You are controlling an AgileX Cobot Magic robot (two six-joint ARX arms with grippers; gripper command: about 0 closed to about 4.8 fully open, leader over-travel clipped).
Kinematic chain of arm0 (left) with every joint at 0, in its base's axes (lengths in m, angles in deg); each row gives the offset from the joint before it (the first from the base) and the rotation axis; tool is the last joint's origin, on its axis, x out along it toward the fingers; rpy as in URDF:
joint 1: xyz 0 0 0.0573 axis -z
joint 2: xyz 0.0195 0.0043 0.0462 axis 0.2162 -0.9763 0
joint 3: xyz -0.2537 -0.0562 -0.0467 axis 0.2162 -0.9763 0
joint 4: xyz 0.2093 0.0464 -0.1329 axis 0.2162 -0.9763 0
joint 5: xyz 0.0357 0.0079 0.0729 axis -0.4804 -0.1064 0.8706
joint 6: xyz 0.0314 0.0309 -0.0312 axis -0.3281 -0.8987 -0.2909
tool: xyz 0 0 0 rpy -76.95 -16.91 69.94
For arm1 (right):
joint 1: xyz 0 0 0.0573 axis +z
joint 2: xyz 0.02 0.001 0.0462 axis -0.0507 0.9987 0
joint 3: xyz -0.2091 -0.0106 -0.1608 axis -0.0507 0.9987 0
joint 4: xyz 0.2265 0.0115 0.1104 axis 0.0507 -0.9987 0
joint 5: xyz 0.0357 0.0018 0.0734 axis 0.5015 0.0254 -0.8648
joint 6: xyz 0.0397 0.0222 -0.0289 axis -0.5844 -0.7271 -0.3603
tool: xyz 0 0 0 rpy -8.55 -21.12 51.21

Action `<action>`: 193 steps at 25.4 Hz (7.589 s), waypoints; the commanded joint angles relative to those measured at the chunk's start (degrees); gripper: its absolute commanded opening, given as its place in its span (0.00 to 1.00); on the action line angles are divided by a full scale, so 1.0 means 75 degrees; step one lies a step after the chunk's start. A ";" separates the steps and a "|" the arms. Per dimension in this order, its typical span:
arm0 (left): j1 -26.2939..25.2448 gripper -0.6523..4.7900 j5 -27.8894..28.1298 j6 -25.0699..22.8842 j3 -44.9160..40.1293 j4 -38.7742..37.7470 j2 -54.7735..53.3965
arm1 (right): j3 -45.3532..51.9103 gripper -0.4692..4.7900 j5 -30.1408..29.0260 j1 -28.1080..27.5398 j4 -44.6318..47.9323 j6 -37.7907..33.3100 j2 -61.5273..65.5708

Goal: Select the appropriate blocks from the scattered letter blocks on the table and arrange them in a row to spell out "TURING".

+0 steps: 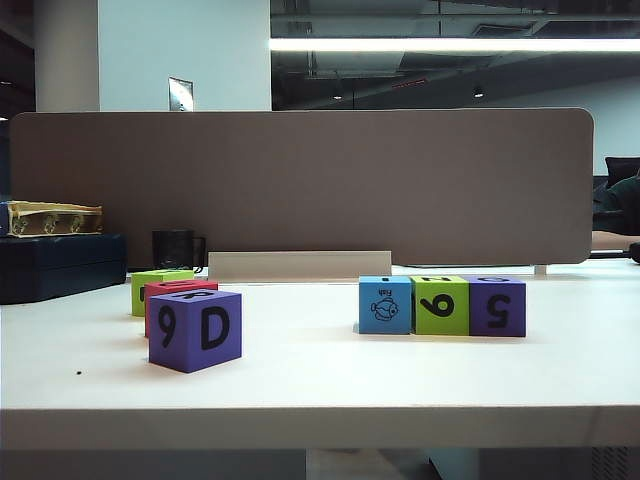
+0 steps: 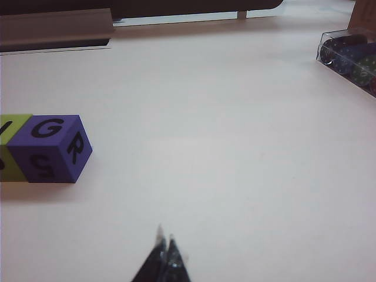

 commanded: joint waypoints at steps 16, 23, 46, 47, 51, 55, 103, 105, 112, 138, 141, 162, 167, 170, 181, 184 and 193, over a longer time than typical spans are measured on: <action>0.0003 0.11 -0.0038 0.0417 0.0035 0.0146 -0.0003 | -0.0242 0.09 -0.0154 0.0026 -0.0015 -0.0047 0.0006; 0.0003 0.11 -0.0070 0.0580 0.0312 0.0245 -0.0003 | -0.1003 0.09 -0.0140 0.0026 -0.0070 -0.0169 0.0020; 0.0006 0.11 -0.0731 0.0898 0.1577 0.0122 -0.0682 | -0.4415 0.09 -0.0554 0.0055 -0.1416 -0.0181 0.2935; 0.0006 0.11 -0.0737 0.0898 0.1632 0.0125 -0.0778 | -0.4497 0.09 -0.0697 0.0058 -0.1416 -0.0181 0.3089; 0.0006 0.11 -0.1064 0.0833 0.1955 0.0131 -0.1545 | -0.4695 0.09 -0.1189 0.0157 -0.1405 -0.0181 0.3555; 0.0006 0.11 -0.1268 0.0833 0.2206 0.0140 -0.2238 | -0.4721 0.09 -0.1227 0.0484 -0.1416 -0.0181 0.3634; 0.1926 0.11 -0.2419 -0.0047 0.5610 -0.0341 -0.8087 | -0.6458 0.09 -0.2576 0.1772 -0.2859 -0.0181 0.5671; 0.2104 0.12 -0.2416 -0.0047 0.5610 -0.0350 -0.8233 | -0.6458 0.09 -0.2576 0.1813 -0.2897 -0.0184 0.5677; 0.2614 0.29 -0.2381 -0.0044 0.5610 -0.0382 -0.8682 | -0.6458 0.09 -0.2579 0.1856 -0.3249 -0.0184 0.5677; 0.3290 0.77 -0.1580 -0.0216 0.5604 -0.0329 -0.9865 | -0.6458 0.09 -0.3331 0.3567 -0.3579 -0.0184 0.5916; 0.3290 0.86 -0.1577 -0.0469 0.5604 -0.0382 -1.0083 | -0.6455 0.09 -0.3334 0.3573 -0.3596 -0.0184 0.5986; 0.3290 0.72 -0.1556 -0.0793 0.5604 0.0367 -1.1389 | -0.6455 0.09 -0.3197 0.3564 -0.3587 -0.0184 0.6120; 0.3290 0.68 -0.1591 -0.0356 0.5604 0.0562 -1.1386 | -0.6455 0.09 -0.3077 0.3564 -0.3587 -0.0184 0.6120; 0.3308 0.63 -0.1649 -0.0125 0.5604 0.0682 -1.1386 | -0.6455 0.09 -0.3077 0.3564 -0.3590 -0.0184 0.6120; 0.4060 0.60 -0.1116 0.0309 0.5735 0.1719 -1.1438 | -0.6455 0.09 -0.3077 0.3564 -0.3593 -0.0184 0.6120; 0.4191 0.60 -0.0600 0.0836 0.6193 0.1644 -1.1695 | -0.6455 0.09 -0.3077 0.3564 -0.3596 -0.0184 0.6117; 0.4197 0.60 -0.0175 0.1629 0.7909 0.0458 -1.2616 | -0.6455 0.09 -0.3025 0.3564 -0.3858 -0.0184 0.6120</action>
